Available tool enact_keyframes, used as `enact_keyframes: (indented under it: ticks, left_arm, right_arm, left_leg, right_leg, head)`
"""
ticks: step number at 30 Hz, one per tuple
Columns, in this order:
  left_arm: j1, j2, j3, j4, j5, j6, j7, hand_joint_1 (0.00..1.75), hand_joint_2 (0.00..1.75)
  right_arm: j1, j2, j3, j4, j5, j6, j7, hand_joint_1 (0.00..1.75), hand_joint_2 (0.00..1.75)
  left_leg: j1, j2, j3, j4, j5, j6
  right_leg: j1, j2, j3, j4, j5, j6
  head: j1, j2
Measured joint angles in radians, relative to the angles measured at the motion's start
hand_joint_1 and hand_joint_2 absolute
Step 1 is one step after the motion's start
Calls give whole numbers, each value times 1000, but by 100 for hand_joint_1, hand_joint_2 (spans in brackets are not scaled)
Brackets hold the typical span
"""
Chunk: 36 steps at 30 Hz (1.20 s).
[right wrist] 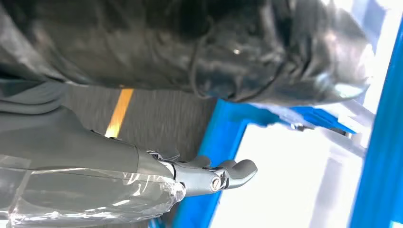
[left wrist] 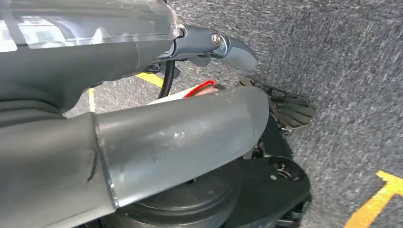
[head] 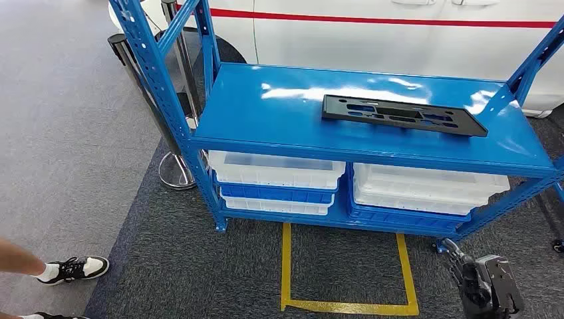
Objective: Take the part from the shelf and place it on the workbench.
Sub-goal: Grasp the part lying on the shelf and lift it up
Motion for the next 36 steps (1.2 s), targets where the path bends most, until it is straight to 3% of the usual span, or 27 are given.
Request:
enact_keyframes:
  ticks: [15,36]
  left_arm:
    - [-11,20,-219,53,71,-5,2,0,0]
    - [-21,48,-500,124,197,-84,23,0,0]
  right_arm:
    - [11,-192,101,-217,362,-227,0,0,0]
    - [-141,-474,456,-388,850,-512,53,0,0]
  left_leg:
    - [0,0,0,0,0,0]
    - [0,0,0,0,1,1]
  right_leg:
    - [0,0,1,0,0,1]
    - [0,0,1,0,1,1]
  head:
    - [0,0]
    - [0,0]
